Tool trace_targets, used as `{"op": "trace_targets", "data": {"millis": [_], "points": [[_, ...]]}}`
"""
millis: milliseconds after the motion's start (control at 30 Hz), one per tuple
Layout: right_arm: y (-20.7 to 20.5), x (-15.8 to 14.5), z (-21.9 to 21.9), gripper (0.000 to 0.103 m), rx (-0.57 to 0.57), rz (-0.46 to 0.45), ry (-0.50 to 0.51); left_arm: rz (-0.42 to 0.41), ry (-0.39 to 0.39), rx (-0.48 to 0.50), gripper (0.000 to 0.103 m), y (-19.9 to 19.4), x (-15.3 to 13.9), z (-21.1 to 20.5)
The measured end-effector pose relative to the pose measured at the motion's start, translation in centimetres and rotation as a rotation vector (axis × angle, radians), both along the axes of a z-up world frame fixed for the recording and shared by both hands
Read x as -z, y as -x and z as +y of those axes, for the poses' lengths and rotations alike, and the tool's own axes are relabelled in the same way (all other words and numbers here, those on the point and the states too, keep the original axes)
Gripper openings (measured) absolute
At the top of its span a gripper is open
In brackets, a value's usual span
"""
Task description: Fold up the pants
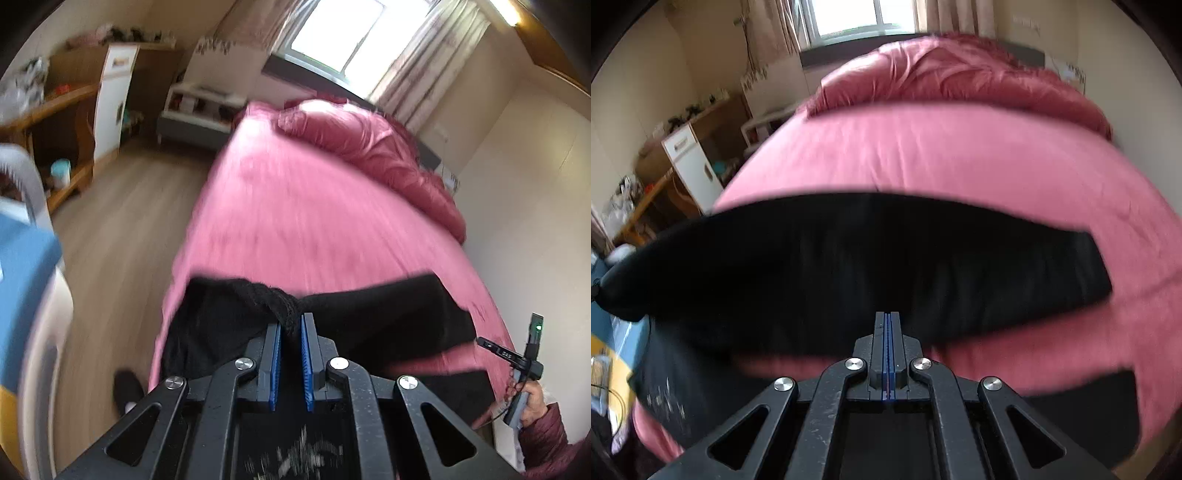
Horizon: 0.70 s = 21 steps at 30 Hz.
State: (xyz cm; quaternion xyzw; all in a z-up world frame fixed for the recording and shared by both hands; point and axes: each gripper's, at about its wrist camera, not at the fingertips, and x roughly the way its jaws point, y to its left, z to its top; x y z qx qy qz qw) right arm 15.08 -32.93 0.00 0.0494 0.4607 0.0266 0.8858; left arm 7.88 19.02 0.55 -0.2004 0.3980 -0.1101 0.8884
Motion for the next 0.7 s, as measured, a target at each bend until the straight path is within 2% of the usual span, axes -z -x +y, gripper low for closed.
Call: {"op": "trace_targets", "data": {"millis": [100,167,300,367,433,467,500,533,567,633,700], "points": [[1.6,3.4,0.0,0.0,0.022,0.063,-0.026,0.051,0.002,0.01,0.01,2.0,2.5,-1.1],[1.7,4.4,-0.2,0.0,0.041,0.088,-0.06,0.067,0.016,0.015,0.01,2.9,3.5,-1.7],[1.9,4.1,0.8,0.001,0.02,0.1,-0.077,0.076,0.043,0.024,0.009,4.2,4.3,-2.3],[0.6,3.5,1.4,0.002,0.013,0.088,-0.106,0.078,0.053,0.026,0.009,4.9,4.6,-2.3],[-1.5,3.0,1.8,0.007,0.007,0.083,-0.177,0.076,0.051,0.028,0.009,5.1,4.6,-2.4],[-2.1,2.8,1.9,0.022,0.015,0.083,-0.21,0.075,0.052,0.03,0.009,5.1,4.5,-2.5],[-3.6,2.7,2.1,0.051,0.033,0.085,-0.26,0.073,0.05,0.032,0.009,5.2,4.6,-2.4],[-4.8,2.6,2.5,0.063,0.036,0.081,-0.299,0.067,0.044,0.037,0.009,5.3,4.5,-2.5],[-5.7,2.5,2.8,0.068,0.037,0.073,-0.319,0.064,0.037,0.042,0.009,5.3,4.5,-2.6],[-9.0,2.5,4.0,0.068,0.045,0.099,-0.345,0.054,0.025,0.054,0.009,5.5,4.3,-2.7],[-11.5,2.5,4.8,0.068,0.072,0.144,-0.318,0.047,0.017,0.066,0.009,5.6,4.2,-2.7]]}}
